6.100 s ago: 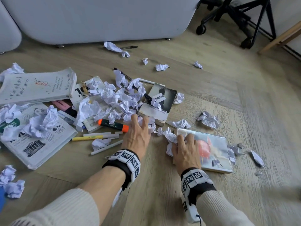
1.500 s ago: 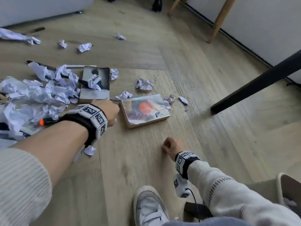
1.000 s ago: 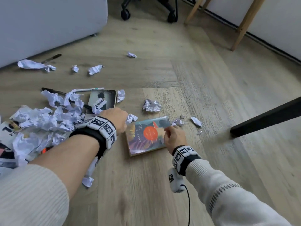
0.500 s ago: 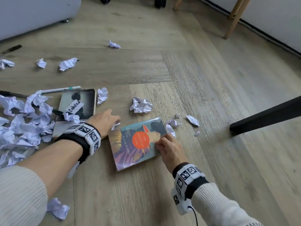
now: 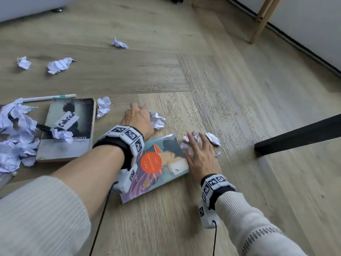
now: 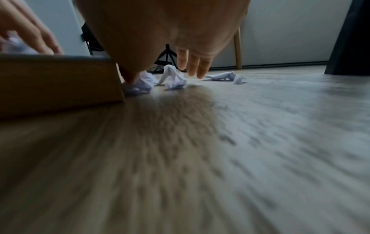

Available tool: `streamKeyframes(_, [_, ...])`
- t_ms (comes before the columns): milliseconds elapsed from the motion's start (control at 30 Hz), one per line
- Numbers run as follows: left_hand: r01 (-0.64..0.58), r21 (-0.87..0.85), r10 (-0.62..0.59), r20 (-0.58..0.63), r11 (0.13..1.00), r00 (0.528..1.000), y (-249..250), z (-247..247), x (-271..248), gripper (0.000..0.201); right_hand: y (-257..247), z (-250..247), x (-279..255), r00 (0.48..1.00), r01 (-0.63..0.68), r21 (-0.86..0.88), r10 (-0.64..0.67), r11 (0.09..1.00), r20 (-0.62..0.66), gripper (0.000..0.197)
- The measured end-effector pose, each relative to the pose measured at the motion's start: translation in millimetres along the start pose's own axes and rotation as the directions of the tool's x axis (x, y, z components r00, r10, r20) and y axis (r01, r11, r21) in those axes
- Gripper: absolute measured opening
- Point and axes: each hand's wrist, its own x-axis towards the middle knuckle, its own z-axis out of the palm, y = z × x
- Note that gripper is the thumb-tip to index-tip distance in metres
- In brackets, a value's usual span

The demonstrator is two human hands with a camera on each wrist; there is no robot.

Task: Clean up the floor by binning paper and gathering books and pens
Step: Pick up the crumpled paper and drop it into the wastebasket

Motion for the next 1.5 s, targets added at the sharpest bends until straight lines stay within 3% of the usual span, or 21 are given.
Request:
streamKeyframes(67, [-0.029,-0.026,0.031,0.062,0.999,0.998,5.6,15.7,4.9,0.062,4.8,3.2,1.0,0.994,0.096,-0.081,-0.092,0.992,0.050,0.052])
streamKeyframes(133, [-0.073,0.030,0.068,0.133,0.997,0.989,8.1,29.5,9.6,0.083,8.4,6.3,-0.9,0.982,0.166,-0.055,-0.160,0.985,0.098,0.045])
streamKeyframes(200, [-0.121,0.112,0.101,0.166,0.986,0.981,9.8,40.0,13.9,0.085,8.6,5.5,-2.9,0.979,0.189,0.026,-0.190,0.982,0.075,0.036])
streamKeyframes(300, [-0.232,0.162,0.202,0.184,0.959,0.962,15.4,47.2,15.9,0.072,8.1,1.5,-4.5,0.981,0.195,-0.010,-0.195,0.981,0.024,0.028])
streamKeyframes(367, [-0.300,0.161,0.263,0.213,0.940,0.941,18.5,49.4,15.5,0.056,17.6,-1.4,-9.4,0.996,0.071,-0.015,-0.070,0.997,0.047,0.025])
streamKeyframes(467, [-0.270,0.108,0.244,0.212,0.957,0.946,20.7,52.8,15.2,0.034,42.8,-12.6,-24.1,0.979,-0.190,-0.007,0.190,0.982,0.074,0.016])
streamKeyframes(600, [-0.192,0.007,0.190,0.086,0.981,0.978,32.6,53.4,11.0,0.047,81.7,-36.4,-30.8,0.882,-0.462,0.069,0.466,0.884,-0.067,0.009])
streamKeyframes(700, [-0.267,0.067,0.260,0.095,0.961,0.961,45.0,57.5,6.3,0.066,89.2,-42.0,-29.1,0.825,-0.545,0.172,0.562,0.821,-0.064,0.008])
streamKeyframes(767, [-0.352,0.145,0.326,0.176,0.925,0.929,52.3,64.6,4.6,0.058,76.8,-36.0,-28.6,0.851,-0.520,0.211,0.524,0.828,0.042,0.019])
streamKeyframes(833, [-0.379,0.186,0.341,0.206,0.907,0.917,58.6,67.2,2.0,0.046,66.4,-24.7,-25.4,0.886,-0.462,0.198,0.458,0.865,0.066,0.028])
streamKeyframes(967, [-0.311,0.124,0.290,0.163,0.942,0.943,60.9,70.0,-2.7,0.054,65.1,-10.8,-18.2,0.885,-0.458,0.133,0.465,0.879,-0.019,0.019])
streamKeyframes(1067, [-0.259,0.060,0.241,0.222,0.964,0.945,52.5,70.5,-2.6,0.050,67.3,-11.3,-17.9,0.884,-0.459,0.111,0.465,0.881,-0.038,0.017])
streamKeyframes(1167, [-0.257,0.034,0.238,0.276,0.966,0.931,45.6,70.1,-5.0,0.043,69.3,-14.5,-12.2,0.856,-0.457,0.188,0.487,0.869,-0.174,0.012])
streamKeyframes(1267, [-0.216,0.050,0.201,0.212,0.975,0.956,40.6,67.3,-8.8,0.043,66.2,-16.5,-5.4,0.850,-0.425,0.247,0.478,0.871,-0.222,0.009])
streamKeyframes(1367, [-0.085,0.008,0.084,0.107,0.996,0.991,33.6,62.1,-11.7,0.035,56.8,-15.4,1.6,0.909,-0.337,0.315,0.393,0.887,-0.135,0.040])
streamKeyframes(1433, [-0.091,0.005,0.091,0.048,0.996,0.995,29.6,62.5,-13.0,0.024,49.8,-14.7,5.0,0.960,-0.256,0.240,0.275,0.936,-0.048,0.052])
streamKeyframes(1500, [-0.149,0.022,0.148,0.020,0.989,0.989,24.3,65.4,-13.2,0.029,45.2,-12.0,7.0,0.979,-0.199,0.163,0.203,0.966,-0.005,0.042])
